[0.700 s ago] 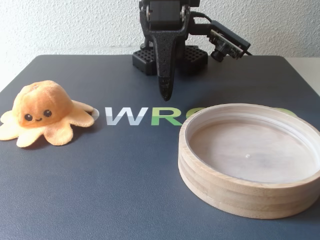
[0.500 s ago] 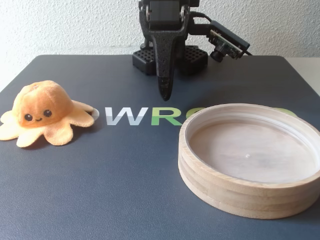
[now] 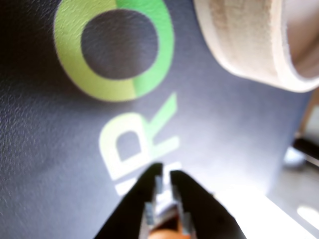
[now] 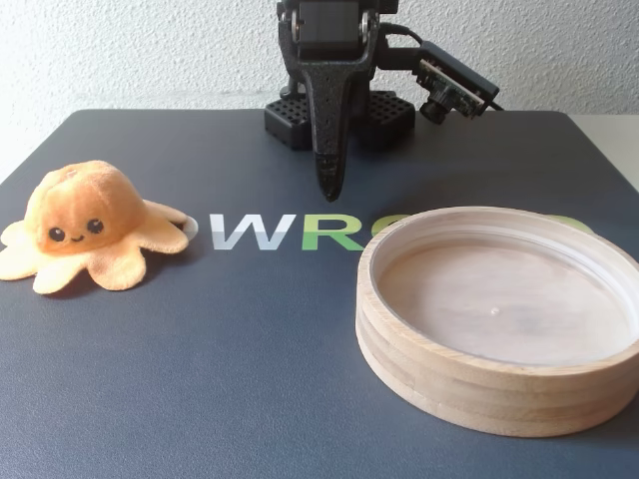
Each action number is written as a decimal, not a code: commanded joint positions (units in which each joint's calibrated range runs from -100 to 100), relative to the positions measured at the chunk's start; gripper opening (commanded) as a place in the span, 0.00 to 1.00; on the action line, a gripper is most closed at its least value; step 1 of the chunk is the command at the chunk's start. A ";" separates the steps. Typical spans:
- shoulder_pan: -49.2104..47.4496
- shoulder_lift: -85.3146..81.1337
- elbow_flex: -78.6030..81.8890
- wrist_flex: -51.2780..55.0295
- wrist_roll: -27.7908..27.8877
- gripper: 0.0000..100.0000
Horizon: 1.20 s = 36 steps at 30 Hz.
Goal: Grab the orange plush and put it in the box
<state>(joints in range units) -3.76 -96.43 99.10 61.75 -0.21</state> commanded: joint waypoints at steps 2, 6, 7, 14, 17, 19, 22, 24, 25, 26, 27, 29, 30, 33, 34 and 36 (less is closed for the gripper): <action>0.21 -0.37 0.72 0.06 0.18 0.01; 0.21 -0.37 0.72 0.06 0.18 0.01; 0.21 -0.37 0.72 0.06 0.18 0.01; -0.16 -0.45 0.72 0.06 0.34 0.01; 0.06 -0.45 0.72 0.06 0.23 0.01; 0.28 -0.45 0.72 0.06 0.34 0.01; 0.13 -0.45 0.72 0.06 0.02 0.01; -0.24 -0.45 0.72 -0.20 -0.03 0.01; -0.24 -0.45 0.72 -0.38 -0.03 0.01; -0.24 -0.45 0.72 -0.47 -0.03 0.01; -0.24 -0.45 0.72 -0.64 -0.03 0.01; -0.24 -0.45 -0.46 -1.34 -0.34 0.01; -0.24 -0.45 -1.73 -1.60 -0.29 0.01; -0.31 1.23 -7.99 -0.47 -0.45 0.01; -0.76 2.33 -9.71 -0.29 -0.45 0.01; -1.66 6.46 -14.79 -0.12 -0.50 0.01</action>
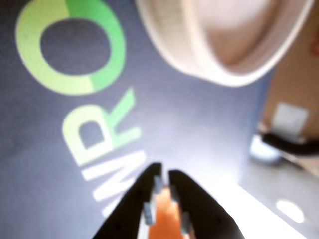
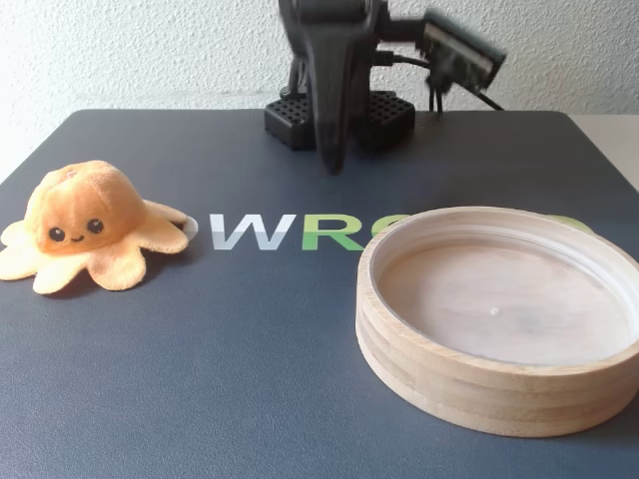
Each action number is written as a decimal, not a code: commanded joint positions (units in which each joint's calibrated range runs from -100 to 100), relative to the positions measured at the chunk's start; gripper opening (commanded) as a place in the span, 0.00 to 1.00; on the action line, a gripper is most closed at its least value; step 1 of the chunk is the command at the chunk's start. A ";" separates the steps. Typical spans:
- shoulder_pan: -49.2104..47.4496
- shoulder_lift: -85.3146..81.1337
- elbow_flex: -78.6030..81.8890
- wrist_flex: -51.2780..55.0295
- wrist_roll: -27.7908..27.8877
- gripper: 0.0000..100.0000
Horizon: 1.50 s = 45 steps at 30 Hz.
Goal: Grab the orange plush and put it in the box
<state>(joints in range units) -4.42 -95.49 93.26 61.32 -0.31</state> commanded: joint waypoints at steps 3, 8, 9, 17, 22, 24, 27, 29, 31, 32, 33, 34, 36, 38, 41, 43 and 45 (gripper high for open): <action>-1.67 23.23 -21.01 -2.73 -0.82 0.01; 0.72 58.56 -46.66 0.40 -4.18 0.01; 1.47 65.81 -53.28 3.70 -5.12 0.01; 5.58 99.20 -98.16 30.59 -13.30 0.01; 9.32 108.48 -109.58 37.20 -14.14 0.01; 10.88 110.08 -110.40 37.89 -14.25 0.01; 12.53 110.58 -108.86 37.98 -14.09 0.01; 14.17 110.84 -105.87 37.89 -13.98 0.06; 15.37 110.92 -103.06 37.81 -14.40 0.13; 15.67 110.92 -101.79 37.72 -14.40 0.17; 15.81 110.92 -100.70 37.72 -14.46 0.21; 16.34 110.92 -99.25 36.94 -15.40 0.29; 17.23 111.01 -97.71 35.63 -16.08 0.35; 18.21 110.92 -95.44 32.67 -16.19 0.43; 19.40 111.01 -95.17 31.02 -16.66 0.45; 20.52 111.43 -95.08 29.80 -16.45 0.45; 22.02 113.37 -95.26 28.85 -16.34 0.45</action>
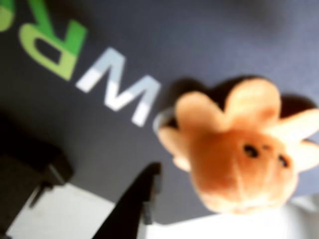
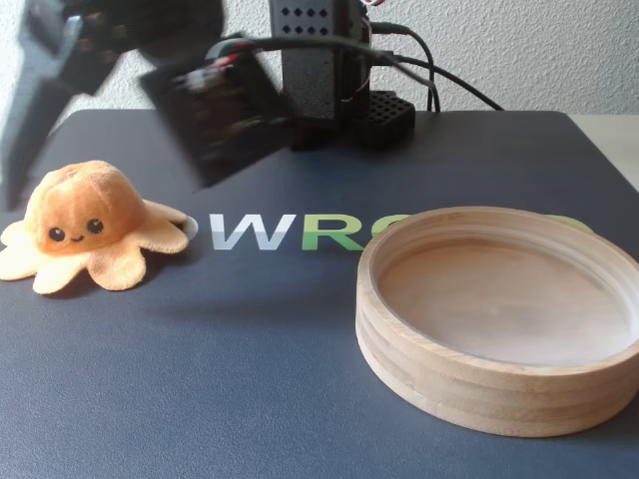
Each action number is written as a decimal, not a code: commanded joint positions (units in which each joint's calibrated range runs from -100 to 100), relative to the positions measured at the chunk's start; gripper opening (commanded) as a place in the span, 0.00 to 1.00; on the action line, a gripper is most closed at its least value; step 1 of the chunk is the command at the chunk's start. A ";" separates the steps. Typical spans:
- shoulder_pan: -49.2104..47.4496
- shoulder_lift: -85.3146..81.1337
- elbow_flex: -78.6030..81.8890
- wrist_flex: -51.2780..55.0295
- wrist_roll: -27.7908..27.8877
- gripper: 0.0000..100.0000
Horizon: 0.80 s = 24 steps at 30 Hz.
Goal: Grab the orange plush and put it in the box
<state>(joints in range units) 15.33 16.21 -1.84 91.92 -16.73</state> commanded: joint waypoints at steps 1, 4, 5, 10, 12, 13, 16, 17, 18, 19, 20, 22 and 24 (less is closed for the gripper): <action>3.09 3.02 -0.61 -2.10 0.07 0.45; 4.96 6.22 -1.06 -3.14 0.07 0.45; 5.48 7.07 -1.15 -3.75 0.07 0.45; 7.20 9.51 -1.15 -4.01 -0.03 0.45; 7.20 9.43 -1.15 -3.58 -0.29 0.45; 7.27 9.43 -1.15 -3.49 -0.29 0.45; 8.24 9.68 -0.97 -3.93 -0.29 0.41; 8.54 9.68 -0.88 -4.10 -0.29 0.37; 8.84 9.60 -0.97 -4.27 -0.29 0.33; 9.21 9.51 -1.06 -4.36 -0.08 0.27; 9.21 9.43 -1.33 -4.45 0.02 0.21; 9.14 9.43 -4.69 -4.01 0.55 0.03; 9.14 9.43 -5.23 -4.27 2.28 0.02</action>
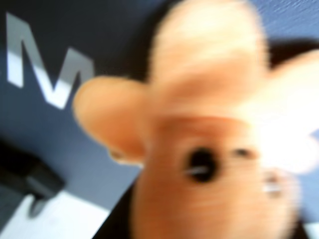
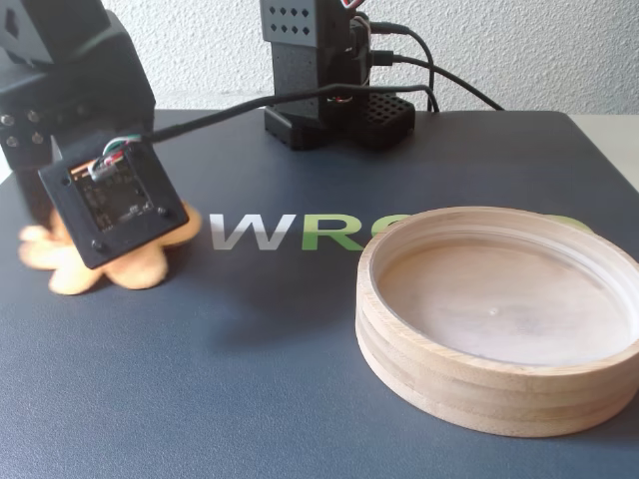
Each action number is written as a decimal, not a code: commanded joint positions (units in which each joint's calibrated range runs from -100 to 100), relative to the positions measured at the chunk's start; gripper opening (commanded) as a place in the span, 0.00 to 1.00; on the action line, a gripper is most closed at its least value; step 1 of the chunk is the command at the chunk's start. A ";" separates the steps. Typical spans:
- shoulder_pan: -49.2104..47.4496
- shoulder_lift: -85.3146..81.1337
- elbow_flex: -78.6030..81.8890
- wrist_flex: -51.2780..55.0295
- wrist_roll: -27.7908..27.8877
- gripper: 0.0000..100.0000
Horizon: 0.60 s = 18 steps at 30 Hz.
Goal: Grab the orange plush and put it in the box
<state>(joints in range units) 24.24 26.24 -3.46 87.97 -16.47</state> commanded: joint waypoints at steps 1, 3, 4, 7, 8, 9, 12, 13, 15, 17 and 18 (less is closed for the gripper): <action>0.22 -0.61 -3.70 -0.41 2.75 0.02; -0.30 -0.53 -4.25 -1.02 4.01 0.01; -1.20 -0.61 -4.25 -1.54 4.48 0.01; -7.70 -2.38 -7.97 -0.06 5.85 0.01; -9.79 -3.23 -9.42 0.81 5.85 0.01; -11.81 -4.24 -11.41 1.85 5.85 0.01; -17.86 -6.85 -17.76 5.42 5.43 0.01; -19.72 -7.61 -19.93 6.55 5.43 0.01; -25.33 -9.55 -26.10 9.94 5.32 0.01; -28.32 -10.56 -28.36 10.90 4.80 0.01; -29.59 -10.98 -28.91 10.99 4.06 0.01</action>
<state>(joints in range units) 0.96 21.05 -26.09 97.25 -11.07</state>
